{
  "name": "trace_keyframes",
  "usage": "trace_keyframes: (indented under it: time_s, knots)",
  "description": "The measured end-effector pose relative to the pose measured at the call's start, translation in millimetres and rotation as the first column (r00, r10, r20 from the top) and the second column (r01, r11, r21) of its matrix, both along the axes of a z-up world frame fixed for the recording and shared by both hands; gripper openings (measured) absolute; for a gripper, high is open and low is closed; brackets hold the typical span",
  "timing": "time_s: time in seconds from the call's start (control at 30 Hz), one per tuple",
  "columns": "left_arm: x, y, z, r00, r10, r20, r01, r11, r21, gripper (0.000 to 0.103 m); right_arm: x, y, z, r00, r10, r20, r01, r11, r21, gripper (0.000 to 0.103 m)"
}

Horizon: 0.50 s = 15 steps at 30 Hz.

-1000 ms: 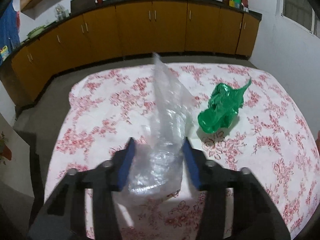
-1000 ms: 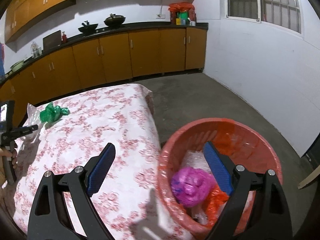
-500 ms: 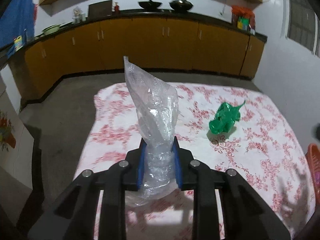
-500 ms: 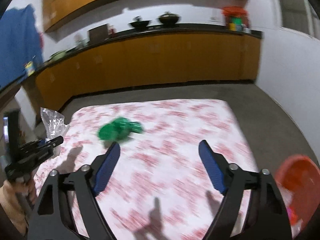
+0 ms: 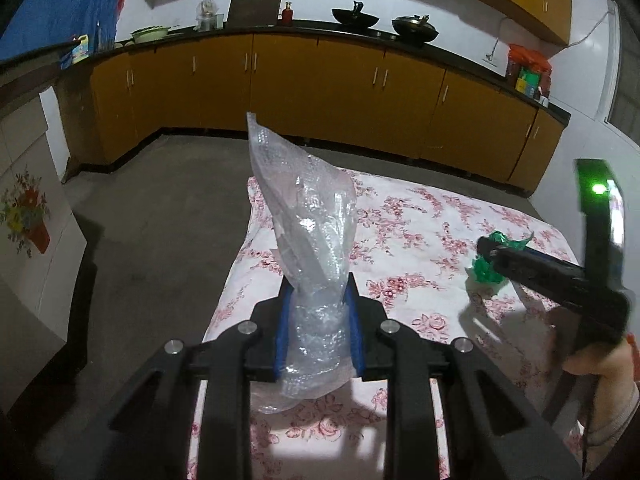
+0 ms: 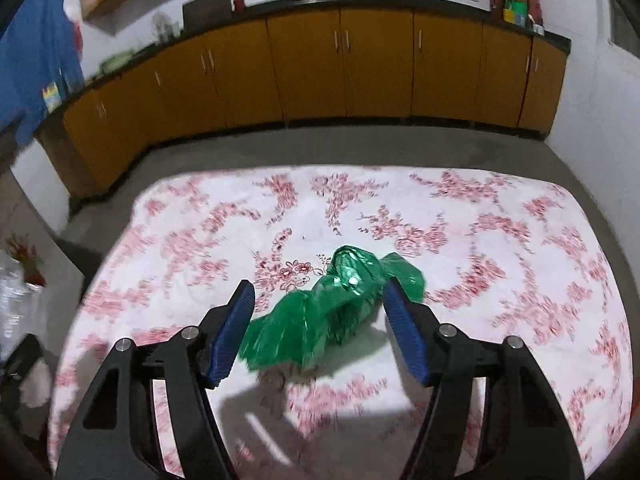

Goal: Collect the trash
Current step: 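Grasp the clear bag with the left tool while the right grasps the green bag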

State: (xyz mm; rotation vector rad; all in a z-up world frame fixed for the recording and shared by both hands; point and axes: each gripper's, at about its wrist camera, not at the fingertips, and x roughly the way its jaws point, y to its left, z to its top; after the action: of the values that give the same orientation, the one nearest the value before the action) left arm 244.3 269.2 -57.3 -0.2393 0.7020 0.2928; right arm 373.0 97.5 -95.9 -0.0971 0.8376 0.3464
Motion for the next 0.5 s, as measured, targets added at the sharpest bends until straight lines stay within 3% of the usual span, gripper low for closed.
trace_keyframes:
  time_s: [0.1,0.17,0.2,0.5]
  knots:
    - [2.9,-4.3,-2.4,1.000,-0.012,-0.005,0.012,1.000,0.003,0.025,9.3,-2.3,-10.6,0.998,0.004,-0.059,-0.004,1.000,0.001,0.053]
    - [4.5,-8.1,-3.3,1.000,-0.020,-0.007,0.020,1.000,0.006,0.025,8.2,-5.4,-10.1,0.999,0.012,-0.048,-0.013,1.000,-0.014,0.037]
    - [5.1,-9.6,-3.7,1.000,-0.025,-0.009,0.025,1.000,0.006,0.025,6.5,-7.6,-10.5,0.999,0.025,-0.048,-0.026,0.999,-0.019,0.034]
    - [-0.5,-30.3,4.5,0.995,-0.103,0.006,0.103,0.995,0.004,0.025,-50.9,-79.2,14.8,0.999,0.019,0.036,-0.018,1.000,-0.004,0.033]
